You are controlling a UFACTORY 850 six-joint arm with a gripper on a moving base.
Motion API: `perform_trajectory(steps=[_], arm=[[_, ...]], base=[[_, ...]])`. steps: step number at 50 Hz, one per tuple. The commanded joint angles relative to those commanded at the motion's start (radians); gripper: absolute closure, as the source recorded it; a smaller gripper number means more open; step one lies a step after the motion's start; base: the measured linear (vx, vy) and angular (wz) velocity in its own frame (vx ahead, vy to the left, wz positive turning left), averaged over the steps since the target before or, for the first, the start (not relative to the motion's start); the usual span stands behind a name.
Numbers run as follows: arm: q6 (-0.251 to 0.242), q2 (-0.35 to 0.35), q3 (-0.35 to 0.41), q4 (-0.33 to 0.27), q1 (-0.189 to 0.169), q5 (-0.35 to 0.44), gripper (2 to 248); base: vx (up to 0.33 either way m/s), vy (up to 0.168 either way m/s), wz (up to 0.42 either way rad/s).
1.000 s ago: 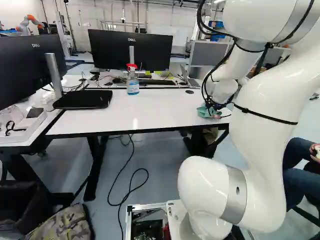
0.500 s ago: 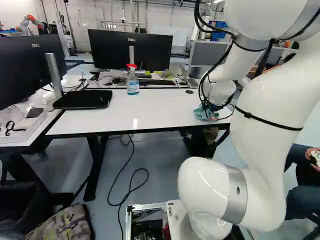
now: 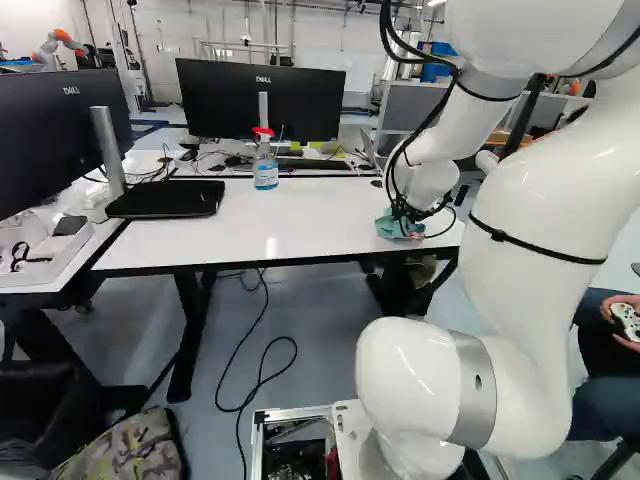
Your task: Clean the table with the green towel
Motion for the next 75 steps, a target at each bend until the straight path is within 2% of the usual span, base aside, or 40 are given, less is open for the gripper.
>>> perform_trajectory(steps=[14, 27, 61, 75], arm=[[0.000, 0.037, 0.009, 0.000, 0.000, -0.004, 193], [0.000, 0.078, 0.018, 0.000, 0.000, -0.045, 193], [0.000, 0.196, 0.046, 0.000, 0.021, -0.251, 193], [0.000, 0.209, 0.020, 0.000, 0.046, -0.333, 193]], base=[[0.000, 0.000, 0.000], [0.000, 0.000, 0.000], [0.000, 0.000, 0.000], [0.000, 0.000, 0.000]])
